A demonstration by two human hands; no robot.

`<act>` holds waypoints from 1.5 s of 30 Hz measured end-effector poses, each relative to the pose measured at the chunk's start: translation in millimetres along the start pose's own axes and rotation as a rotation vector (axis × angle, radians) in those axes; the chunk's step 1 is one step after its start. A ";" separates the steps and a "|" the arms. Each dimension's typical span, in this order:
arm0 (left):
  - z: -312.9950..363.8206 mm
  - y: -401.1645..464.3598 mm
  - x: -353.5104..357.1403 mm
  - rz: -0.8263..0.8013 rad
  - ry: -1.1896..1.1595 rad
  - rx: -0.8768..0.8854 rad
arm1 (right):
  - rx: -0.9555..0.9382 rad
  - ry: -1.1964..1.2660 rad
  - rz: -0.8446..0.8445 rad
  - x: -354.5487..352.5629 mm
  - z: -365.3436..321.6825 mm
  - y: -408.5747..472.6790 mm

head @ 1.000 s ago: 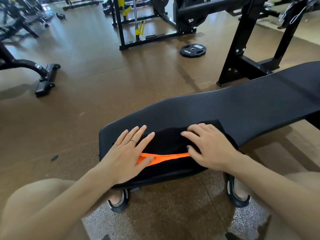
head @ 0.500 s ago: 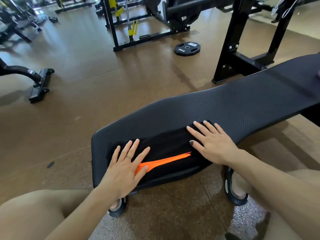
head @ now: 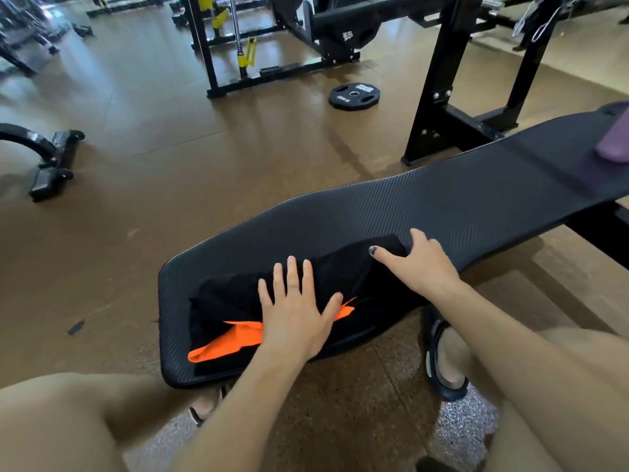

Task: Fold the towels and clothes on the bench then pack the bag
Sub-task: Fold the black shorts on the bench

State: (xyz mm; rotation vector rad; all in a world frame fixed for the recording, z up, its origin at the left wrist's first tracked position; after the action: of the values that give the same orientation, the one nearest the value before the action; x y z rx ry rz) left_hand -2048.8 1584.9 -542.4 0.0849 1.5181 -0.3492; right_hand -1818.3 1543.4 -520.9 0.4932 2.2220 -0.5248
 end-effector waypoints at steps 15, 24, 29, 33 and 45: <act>-15.8 -3.8 -26.1 -0.025 -0.390 0.008 | 0.019 0.303 -0.154 -28.9 -72.4 -31.3; -170.3 16.4 -75.0 -0.087 -0.580 -0.360 | -0.549 -0.447 -0.128 51.3 -258.2 -94.3; -201.8 20.8 -7.8 -0.489 -1.207 -0.574 | -0.578 -0.518 -0.206 148.5 -270.3 -108.4; -193.3 12.3 -17.1 -0.456 -1.041 -0.509 | -0.559 -0.488 -0.206 174.0 -258.7 -112.9; -167.1 3.9 -31.7 -0.204 -0.581 -0.229 | -0.293 0.669 -0.226 131.3 -180.2 -108.7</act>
State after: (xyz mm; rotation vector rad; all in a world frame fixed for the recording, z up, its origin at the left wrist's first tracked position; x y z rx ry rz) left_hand -2208.7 1639.2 -521.8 -0.3302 0.9805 -0.3242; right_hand -2063.1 1568.2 -489.4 0.2839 2.9588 -0.1393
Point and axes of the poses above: each hand's wrist, its own y-axis towards the middle knuckle, its own x-axis out of the palm, z = x × y, the point moved 5 cm from there along y, towards the middle knuckle, and after that the axes turned 9 degrees about -x, right-handed, at the moved point
